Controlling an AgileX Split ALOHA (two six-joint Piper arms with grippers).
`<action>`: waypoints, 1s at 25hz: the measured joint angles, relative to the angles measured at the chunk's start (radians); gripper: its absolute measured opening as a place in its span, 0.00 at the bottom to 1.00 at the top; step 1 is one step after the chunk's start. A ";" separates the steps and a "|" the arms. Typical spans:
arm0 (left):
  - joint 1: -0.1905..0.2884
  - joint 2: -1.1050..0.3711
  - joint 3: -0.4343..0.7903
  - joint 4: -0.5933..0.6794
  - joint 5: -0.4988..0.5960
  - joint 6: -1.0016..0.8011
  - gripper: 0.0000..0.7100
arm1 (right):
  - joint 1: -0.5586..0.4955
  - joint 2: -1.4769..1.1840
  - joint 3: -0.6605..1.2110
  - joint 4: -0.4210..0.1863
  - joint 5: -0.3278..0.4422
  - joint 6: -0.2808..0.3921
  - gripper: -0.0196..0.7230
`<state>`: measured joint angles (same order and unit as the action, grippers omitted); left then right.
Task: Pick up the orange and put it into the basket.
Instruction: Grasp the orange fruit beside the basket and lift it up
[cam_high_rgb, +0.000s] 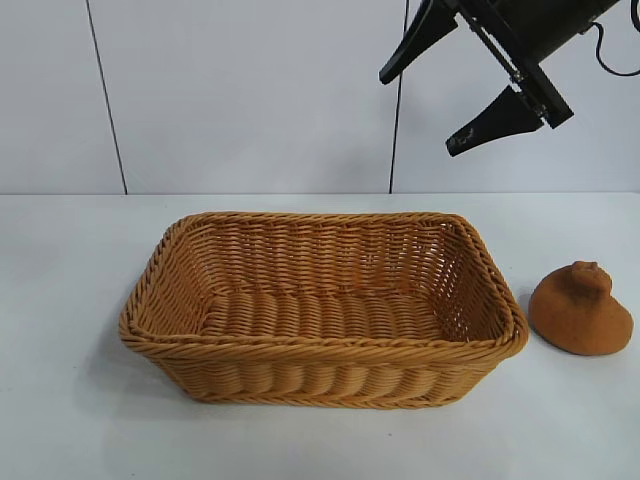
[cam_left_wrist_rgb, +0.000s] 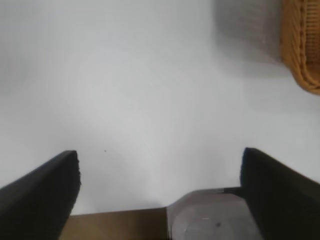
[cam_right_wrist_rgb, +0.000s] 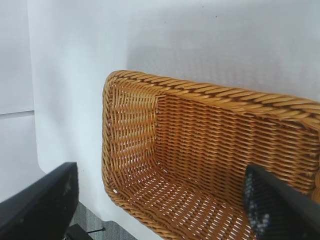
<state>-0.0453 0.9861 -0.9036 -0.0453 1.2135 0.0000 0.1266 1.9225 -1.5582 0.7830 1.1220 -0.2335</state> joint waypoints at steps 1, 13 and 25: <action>0.000 -0.047 0.040 0.000 -0.006 0.000 0.87 | 0.000 0.000 0.000 0.000 0.000 0.000 0.85; 0.000 -0.561 0.396 -0.015 -0.147 0.000 0.87 | 0.000 -0.008 0.000 -0.001 0.019 -0.002 0.85; 0.000 -0.975 0.401 -0.009 -0.150 0.000 0.87 | 0.000 -0.138 0.000 -0.397 0.022 0.116 0.85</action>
<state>-0.0453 0.0113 -0.5025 -0.0543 1.0637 0.0000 0.1266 1.7849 -1.5582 0.3859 1.1444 -0.1177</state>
